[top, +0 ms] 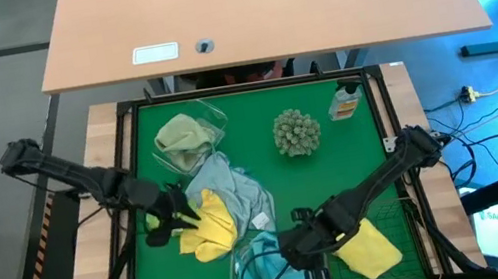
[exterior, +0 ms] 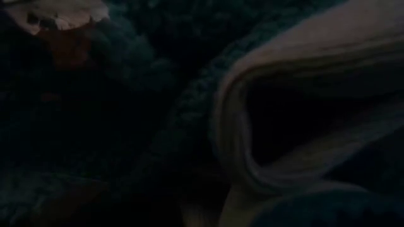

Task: Sort microfiber towel by color & place in baskets
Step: Put the yellow microfiber cloth into the wire basket

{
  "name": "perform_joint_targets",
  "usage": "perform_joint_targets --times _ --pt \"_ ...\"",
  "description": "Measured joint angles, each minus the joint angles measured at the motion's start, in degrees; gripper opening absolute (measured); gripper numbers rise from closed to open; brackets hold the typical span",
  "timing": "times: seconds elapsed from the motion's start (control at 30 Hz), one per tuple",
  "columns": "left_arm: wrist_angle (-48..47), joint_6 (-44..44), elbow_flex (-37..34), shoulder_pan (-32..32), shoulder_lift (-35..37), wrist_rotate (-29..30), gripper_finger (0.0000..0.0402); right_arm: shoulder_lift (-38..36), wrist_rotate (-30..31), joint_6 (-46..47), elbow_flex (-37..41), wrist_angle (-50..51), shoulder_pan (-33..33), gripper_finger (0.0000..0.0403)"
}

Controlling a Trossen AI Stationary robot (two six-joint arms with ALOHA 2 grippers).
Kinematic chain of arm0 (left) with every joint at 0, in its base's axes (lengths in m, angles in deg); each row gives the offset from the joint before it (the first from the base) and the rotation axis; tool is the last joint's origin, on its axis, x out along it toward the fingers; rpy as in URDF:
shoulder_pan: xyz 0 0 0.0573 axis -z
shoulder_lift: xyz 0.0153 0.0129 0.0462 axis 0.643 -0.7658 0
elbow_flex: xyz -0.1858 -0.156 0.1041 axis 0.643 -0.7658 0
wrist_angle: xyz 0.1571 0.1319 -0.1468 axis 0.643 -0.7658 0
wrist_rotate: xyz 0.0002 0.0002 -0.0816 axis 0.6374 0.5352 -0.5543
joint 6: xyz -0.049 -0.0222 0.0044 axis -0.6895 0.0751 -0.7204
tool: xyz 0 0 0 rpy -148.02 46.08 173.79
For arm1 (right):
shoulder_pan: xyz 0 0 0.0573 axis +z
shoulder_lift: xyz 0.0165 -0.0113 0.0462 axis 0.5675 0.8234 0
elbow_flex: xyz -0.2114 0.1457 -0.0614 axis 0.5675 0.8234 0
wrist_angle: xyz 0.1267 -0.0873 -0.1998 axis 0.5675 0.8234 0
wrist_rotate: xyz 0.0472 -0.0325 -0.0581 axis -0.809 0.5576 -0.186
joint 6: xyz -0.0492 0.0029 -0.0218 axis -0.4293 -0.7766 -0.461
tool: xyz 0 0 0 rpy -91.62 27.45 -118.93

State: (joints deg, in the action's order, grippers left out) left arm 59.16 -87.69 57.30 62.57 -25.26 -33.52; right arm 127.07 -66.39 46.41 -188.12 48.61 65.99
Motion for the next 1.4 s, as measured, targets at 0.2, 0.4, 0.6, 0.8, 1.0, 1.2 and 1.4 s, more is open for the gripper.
perform_joint_targets --times 0.2,0.4,0.6,0.8,1.0,1.2,1.4 --pt "1.23 -4.9 0.0 5.35 -7.68 1.41 0.0108 -0.02 4.61 -3.89 -5.69 1.11 0.04 0.0161" --pt "7.05 -5.07 0.0 10.07 -16.37 1.55 0.0108 -0.02 9.96 -7.77 -7.12 1.03 0.02 0.0161" --pt "8.35 -5.09 -0.02 11.69 -23.18 3.68 0.0108 -0.02 10.25 -7.89 -7.12 1.01 0.04 0.0161" --pt "8.38 -5.09 -0.02 11.62 -27.3 8.87 0.0108 -0.02 10.25 -7.9 -7.12 0.99 0.04 0.0161" --pt "8.56 -5.12 -0.02 11.62 -30.47 8.65 0.0108 -0.02 10.24 -7.91 -7.12 0.96 0.04 0.0161" --pt "8.87 -5.86 -0.02 11.62 -33.01 8.52 0.0106 -0.02 10.28 -7.91 -7.12 0.92 0.04 0.0161" --pt "9.01 -6.88 0.62 11.62 -32.04 7.25 0.0037 -0.02 10.46 -7.93 -7.12 0.92 0.04 0.0161"
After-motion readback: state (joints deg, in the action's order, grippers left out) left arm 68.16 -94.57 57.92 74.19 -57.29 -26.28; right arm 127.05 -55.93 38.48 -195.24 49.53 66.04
